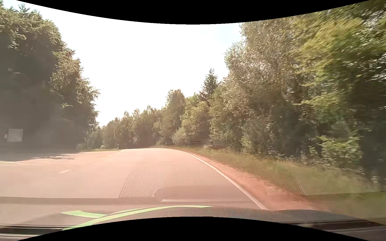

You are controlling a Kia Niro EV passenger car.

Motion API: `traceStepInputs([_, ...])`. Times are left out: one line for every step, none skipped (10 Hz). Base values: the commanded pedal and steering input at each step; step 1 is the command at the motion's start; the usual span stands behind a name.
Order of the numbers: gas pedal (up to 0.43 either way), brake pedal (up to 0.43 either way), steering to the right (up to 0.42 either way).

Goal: Follow the waypoints while adhering to traffic rules and regulations

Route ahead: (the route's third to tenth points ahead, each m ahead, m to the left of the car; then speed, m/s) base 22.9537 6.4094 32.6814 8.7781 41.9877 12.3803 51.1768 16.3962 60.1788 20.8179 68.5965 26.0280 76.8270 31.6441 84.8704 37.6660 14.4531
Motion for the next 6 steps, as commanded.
traceStepInputs([0.098, 0.000, -0.049])
traceStepInputs([0.098, 0.000, -0.050])
traceStepInputs([0.087, 0.000, -0.050])
traceStepInputs([0.079, 0.000, -0.050])
traceStepInputs([0.059, 0.000, -0.050])
traceStepInputs([0.059, 0.000, -0.050])
